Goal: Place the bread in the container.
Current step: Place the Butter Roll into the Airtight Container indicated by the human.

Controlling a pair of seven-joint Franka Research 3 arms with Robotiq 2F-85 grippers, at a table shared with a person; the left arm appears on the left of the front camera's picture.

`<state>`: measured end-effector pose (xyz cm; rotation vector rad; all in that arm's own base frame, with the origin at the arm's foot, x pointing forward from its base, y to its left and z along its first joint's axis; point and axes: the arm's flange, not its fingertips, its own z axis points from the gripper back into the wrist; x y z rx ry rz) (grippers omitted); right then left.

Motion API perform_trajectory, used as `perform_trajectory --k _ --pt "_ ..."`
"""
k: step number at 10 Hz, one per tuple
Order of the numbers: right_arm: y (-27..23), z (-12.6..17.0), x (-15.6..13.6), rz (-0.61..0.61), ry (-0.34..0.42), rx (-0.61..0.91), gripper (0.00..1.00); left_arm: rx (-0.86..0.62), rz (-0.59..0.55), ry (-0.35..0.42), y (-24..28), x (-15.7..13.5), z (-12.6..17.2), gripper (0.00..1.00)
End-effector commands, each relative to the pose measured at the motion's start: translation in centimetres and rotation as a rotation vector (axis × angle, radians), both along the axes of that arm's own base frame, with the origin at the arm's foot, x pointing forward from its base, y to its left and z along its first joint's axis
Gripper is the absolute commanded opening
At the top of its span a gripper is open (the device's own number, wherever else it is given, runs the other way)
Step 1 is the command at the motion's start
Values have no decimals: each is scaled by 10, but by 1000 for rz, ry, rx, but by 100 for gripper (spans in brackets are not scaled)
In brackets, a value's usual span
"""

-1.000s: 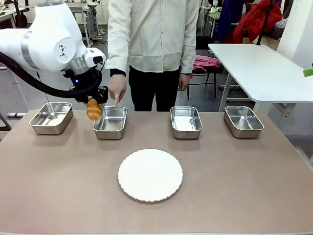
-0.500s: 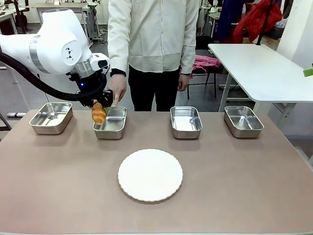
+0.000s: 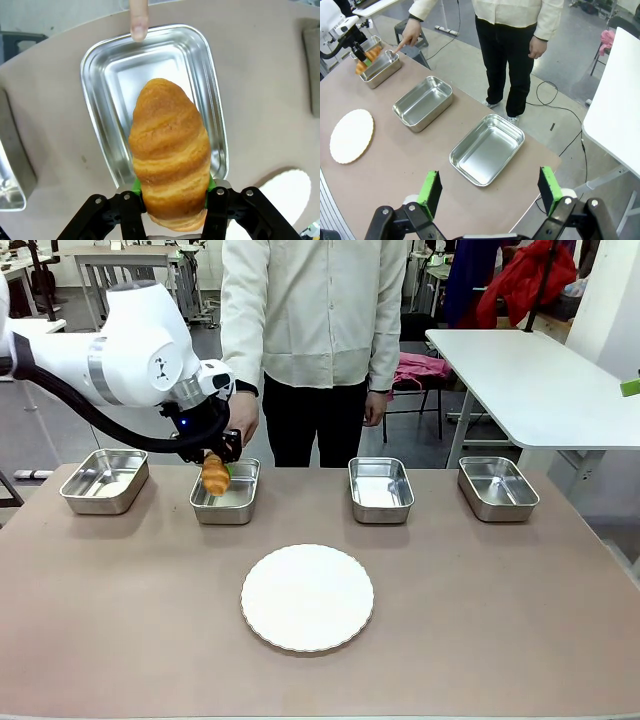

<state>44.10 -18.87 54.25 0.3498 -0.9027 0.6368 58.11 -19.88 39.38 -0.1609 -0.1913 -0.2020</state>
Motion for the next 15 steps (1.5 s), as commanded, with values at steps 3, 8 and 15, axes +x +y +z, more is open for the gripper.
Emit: perform_trajectory --k 3,8,15 --pt "1 1 0 3 -9 8 100 6 -35 -5 -2 23 -13 56" --pt "1 1 0 3 -9 8 100 5 -49 18 6 22 -11 100" --pt "1 1 0 3 -9 8 100 4 -28 19 -1 23 -18 100"
